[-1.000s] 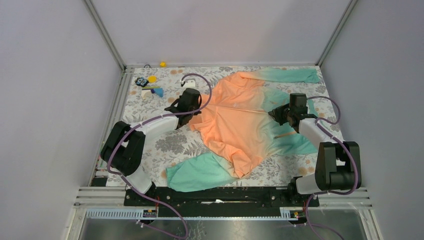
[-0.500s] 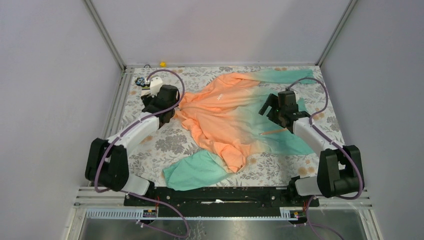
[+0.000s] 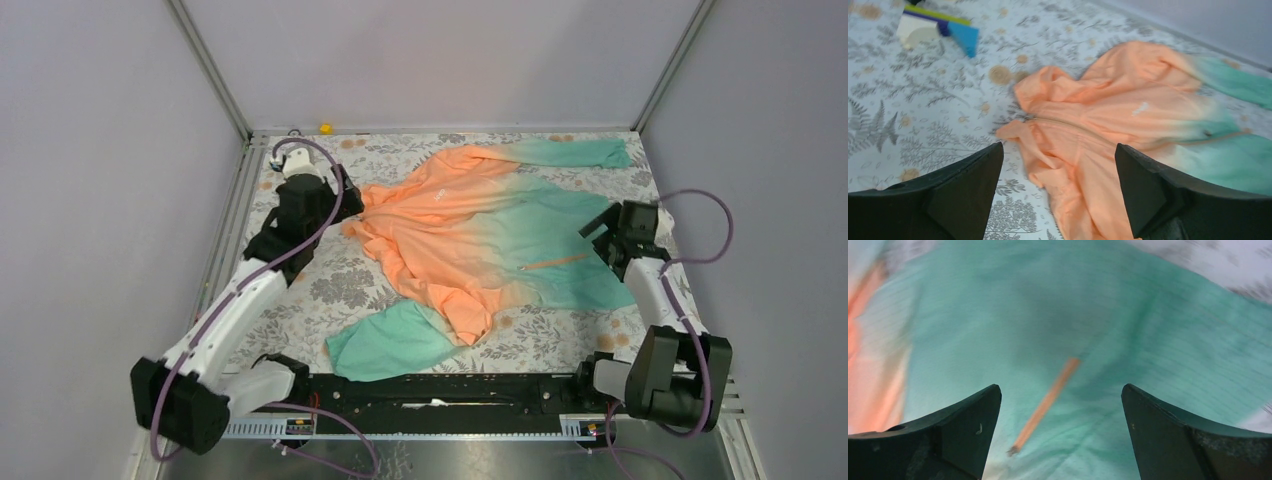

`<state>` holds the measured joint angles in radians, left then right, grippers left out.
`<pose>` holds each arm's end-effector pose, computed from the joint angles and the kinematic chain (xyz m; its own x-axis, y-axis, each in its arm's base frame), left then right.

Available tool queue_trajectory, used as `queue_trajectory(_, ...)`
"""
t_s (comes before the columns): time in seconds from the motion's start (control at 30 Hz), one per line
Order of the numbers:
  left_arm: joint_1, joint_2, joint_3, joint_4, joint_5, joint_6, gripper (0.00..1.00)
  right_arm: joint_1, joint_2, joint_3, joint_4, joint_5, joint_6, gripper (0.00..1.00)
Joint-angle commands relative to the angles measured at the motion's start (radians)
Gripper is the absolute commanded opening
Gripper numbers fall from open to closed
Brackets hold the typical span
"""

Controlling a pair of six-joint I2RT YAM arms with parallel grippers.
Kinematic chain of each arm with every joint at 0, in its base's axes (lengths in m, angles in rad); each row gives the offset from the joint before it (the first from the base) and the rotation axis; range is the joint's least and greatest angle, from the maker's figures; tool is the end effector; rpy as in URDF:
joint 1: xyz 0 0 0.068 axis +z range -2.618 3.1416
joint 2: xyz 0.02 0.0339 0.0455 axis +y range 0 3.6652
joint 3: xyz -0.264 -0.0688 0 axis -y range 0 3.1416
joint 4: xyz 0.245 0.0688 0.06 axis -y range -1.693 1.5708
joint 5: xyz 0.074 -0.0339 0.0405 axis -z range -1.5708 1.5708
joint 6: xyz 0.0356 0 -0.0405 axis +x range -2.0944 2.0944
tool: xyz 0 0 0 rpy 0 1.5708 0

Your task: Zip up the jacket

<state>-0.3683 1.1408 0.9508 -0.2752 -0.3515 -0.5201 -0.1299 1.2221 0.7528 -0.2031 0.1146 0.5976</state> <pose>0.2450 -0.0814 0.3179 -0.3885 -0.3502 -0.8523 -0.1638 0.9365 -0.3101 0.2583 -0.0378 0.2362 -0.3883 0.6144 -0.6868 0.5272 0.7594 0.3813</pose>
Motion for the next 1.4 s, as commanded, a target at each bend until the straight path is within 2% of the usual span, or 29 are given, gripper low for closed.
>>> queue_trajectory(0.0, 0.002, -0.172, 0.049, 0.011, 0.205, 0.05, 0.94, -0.139, -0.042, -0.107, -0.074, -0.002, 0.129, 0.96)
queue_trajectory(0.1, 0.002, -0.242, 0.106, -0.034, 0.241, 0.063, 0.99, -0.158, -0.063, -0.097, -0.179, 0.038, 0.128, 0.95)
queue_trajectory(0.23, 0.002, -0.31, 0.226, -0.098, 0.278, 0.088, 0.99, -0.155, -0.186, -0.051, -0.219, -0.101, -0.014, 0.99)
queue_trajectory(0.37, 0.002, -0.358, 0.33, -0.098, 0.304, 0.091, 0.99, -0.146, -0.305, 0.087, -0.285, -0.39, -0.02, 1.0)
queue_trajectory(0.47, 0.002, -0.377, 0.392, -0.067, 0.318, 0.089, 0.99, -0.133, -0.37, 0.21, -0.245, -0.662, -0.064, 1.0)
queue_trajectory(0.53, 0.002, -0.384, 0.427, -0.047, 0.326, 0.094, 0.99, -0.121, -0.383, 0.33, -0.28, -0.71, -0.086, 1.0)
queue_trajectory(0.7, 0.002, -0.392, 0.529, -0.04, 0.347, 0.121, 0.99, -0.121, -0.386, 0.681, -0.34, -0.68, -0.126, 1.0)
queue_trajectory(0.8, 0.002, -0.411, 0.561, -0.039, 0.344, 0.144, 0.99, -0.12, -0.403, 0.871, -0.348, -0.594, -0.131, 1.0)
queue_trajectory(0.9, -0.012, -0.427, 0.58, -0.054, 0.318, 0.174, 0.99, -0.12, -0.441, 0.98, -0.347, -0.498, -0.161, 1.0)
queue_trajectory(1.0, -0.019, -0.449, 0.585, -0.067, 0.302, 0.209, 0.99, -0.12, -0.525, 0.961, -0.286, -0.415, -0.171, 1.0)
queue_trajectory(1.07, -0.02, -0.469, 0.584, -0.071, 0.293, 0.232, 0.99, -0.09, -0.541, 0.969, -0.318, -0.384, -0.197, 1.0)
queue_trajectory(1.13, -0.02, -0.49, 0.581, -0.072, 0.278, 0.252, 0.99, -0.024, -0.538, 0.946, -0.338, -0.318, -0.187, 1.0)
queue_trajectory(1.23, -0.02, -0.52, 0.565, -0.054, 0.255, 0.274, 0.99, 0.107, -0.548, 0.875, -0.334, -0.317, -0.243, 1.0)
queue_trajectory(1.37, -0.02, -0.55, 0.532, -0.031, 0.23, 0.275, 0.99, 0.243, -0.631, 0.776, -0.306, -0.247, -0.306, 1.0)
